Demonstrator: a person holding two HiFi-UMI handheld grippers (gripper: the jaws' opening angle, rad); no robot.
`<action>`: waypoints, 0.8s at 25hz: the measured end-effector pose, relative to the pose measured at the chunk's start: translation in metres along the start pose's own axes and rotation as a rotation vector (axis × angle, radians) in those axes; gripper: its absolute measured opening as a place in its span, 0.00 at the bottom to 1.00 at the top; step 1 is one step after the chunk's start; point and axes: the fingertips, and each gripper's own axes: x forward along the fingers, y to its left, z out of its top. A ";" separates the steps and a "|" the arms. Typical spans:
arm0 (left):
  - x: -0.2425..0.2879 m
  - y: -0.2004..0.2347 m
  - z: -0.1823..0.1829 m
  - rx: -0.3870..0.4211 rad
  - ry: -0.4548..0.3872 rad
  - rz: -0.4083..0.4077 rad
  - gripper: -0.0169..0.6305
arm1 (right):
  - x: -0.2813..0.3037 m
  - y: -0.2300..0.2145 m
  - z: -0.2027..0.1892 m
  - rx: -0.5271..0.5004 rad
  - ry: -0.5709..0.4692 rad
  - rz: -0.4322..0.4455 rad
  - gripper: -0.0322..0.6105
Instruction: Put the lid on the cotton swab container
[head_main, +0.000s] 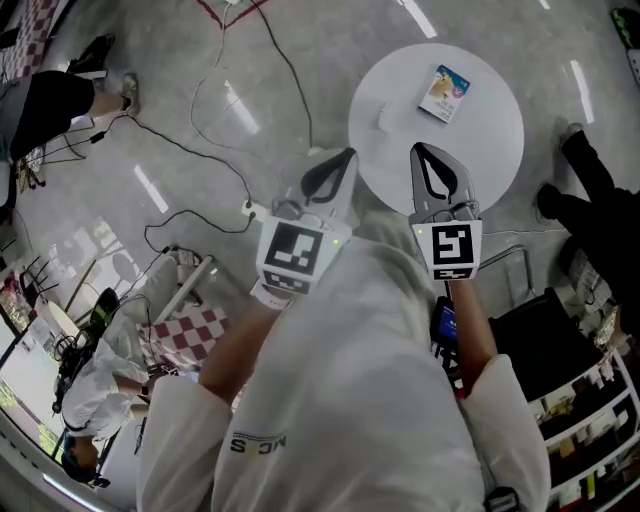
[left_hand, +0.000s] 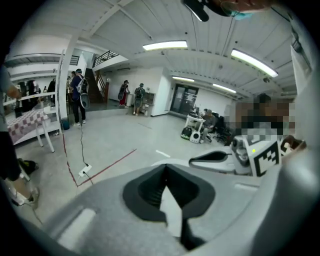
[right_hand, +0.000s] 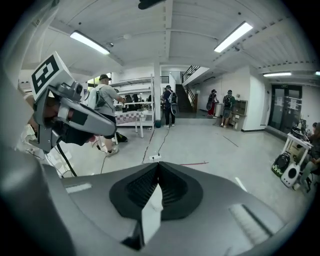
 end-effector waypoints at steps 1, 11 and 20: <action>0.008 0.003 -0.001 -0.002 0.011 -0.006 0.03 | 0.008 -0.003 -0.003 0.000 0.015 0.001 0.03; 0.076 0.033 -0.026 -0.025 0.085 -0.037 0.03 | 0.078 -0.024 -0.056 0.032 0.160 0.011 0.03; 0.122 0.053 -0.066 -0.016 0.149 -0.044 0.03 | 0.129 -0.020 -0.102 0.052 0.279 0.036 0.03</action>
